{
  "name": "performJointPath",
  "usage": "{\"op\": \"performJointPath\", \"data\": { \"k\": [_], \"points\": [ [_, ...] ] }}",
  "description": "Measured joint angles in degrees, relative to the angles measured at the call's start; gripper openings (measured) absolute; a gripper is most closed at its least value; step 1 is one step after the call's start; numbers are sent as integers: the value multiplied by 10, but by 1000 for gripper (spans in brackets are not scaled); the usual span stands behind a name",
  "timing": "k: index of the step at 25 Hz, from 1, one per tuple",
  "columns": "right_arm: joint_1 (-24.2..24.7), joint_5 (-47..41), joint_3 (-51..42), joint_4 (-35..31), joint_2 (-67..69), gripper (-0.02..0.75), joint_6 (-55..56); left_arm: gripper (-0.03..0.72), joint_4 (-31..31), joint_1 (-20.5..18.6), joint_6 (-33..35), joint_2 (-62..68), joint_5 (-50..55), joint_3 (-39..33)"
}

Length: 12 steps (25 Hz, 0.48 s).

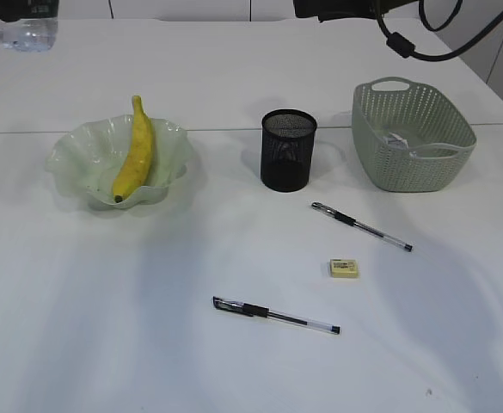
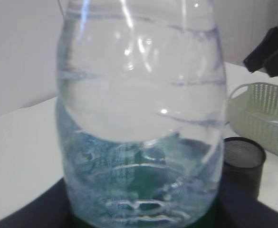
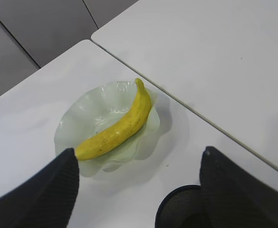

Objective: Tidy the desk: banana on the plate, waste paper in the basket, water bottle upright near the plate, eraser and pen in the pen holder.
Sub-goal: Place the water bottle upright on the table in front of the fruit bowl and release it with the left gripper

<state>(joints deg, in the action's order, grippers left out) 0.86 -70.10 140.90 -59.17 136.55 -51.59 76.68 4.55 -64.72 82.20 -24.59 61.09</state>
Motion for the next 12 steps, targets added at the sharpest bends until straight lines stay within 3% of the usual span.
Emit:
{"op": "performJointPath", "data": {
  "k": [12],
  "points": [
    [0, -1, 0, 3, 0, 587, -1, 379, -23, 0, 2, 0, 86, -7]
  ]
}}
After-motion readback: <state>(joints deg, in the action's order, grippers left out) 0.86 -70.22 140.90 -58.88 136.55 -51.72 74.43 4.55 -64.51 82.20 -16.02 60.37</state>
